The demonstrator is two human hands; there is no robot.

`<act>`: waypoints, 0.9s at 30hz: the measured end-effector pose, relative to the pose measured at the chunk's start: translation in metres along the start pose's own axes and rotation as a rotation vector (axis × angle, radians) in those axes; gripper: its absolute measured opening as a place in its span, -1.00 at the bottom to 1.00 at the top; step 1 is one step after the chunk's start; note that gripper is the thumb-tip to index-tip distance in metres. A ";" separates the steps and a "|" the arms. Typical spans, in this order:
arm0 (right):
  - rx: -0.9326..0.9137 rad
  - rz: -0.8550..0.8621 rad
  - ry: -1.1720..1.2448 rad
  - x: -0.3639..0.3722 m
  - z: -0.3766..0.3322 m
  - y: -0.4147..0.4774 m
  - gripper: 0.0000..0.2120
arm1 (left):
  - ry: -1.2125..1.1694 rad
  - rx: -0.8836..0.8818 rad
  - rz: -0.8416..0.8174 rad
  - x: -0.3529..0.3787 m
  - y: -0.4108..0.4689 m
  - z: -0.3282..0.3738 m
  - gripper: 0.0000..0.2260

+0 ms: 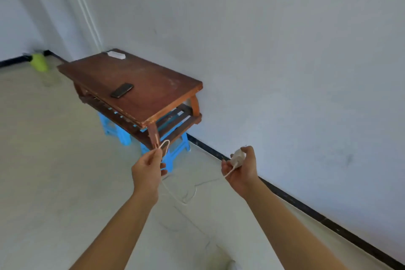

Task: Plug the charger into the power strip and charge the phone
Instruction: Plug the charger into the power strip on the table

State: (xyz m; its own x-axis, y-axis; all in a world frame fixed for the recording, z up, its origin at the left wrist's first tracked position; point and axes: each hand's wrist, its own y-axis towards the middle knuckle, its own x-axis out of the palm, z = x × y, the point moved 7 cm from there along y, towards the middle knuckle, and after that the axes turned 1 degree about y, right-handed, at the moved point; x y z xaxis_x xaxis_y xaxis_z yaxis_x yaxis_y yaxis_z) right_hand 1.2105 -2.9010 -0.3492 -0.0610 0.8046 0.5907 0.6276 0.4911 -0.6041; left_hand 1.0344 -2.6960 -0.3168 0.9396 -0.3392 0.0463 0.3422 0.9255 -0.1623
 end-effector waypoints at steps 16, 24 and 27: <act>0.121 -0.195 -0.365 0.341 0.174 0.234 -0.76 | 0.063 -0.127 0.331 -0.199 0.331 0.059 -0.85; -0.020 -0.255 -0.527 0.550 0.205 0.301 -0.56 | -0.031 0.124 0.332 -0.264 0.484 0.154 -0.79; -0.131 -0.325 -0.562 0.627 0.226 0.323 -0.61 | -0.021 0.195 0.328 -0.294 0.547 0.173 -0.76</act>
State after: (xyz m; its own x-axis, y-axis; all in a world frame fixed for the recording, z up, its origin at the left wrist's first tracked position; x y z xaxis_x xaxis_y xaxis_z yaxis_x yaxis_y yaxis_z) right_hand 1.1992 -2.1621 -0.2945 -0.6368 0.6911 0.3419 0.5958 0.7225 -0.3508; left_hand 0.9472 -2.0611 -0.2484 0.9989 -0.0179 0.0434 0.0171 0.9997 0.0183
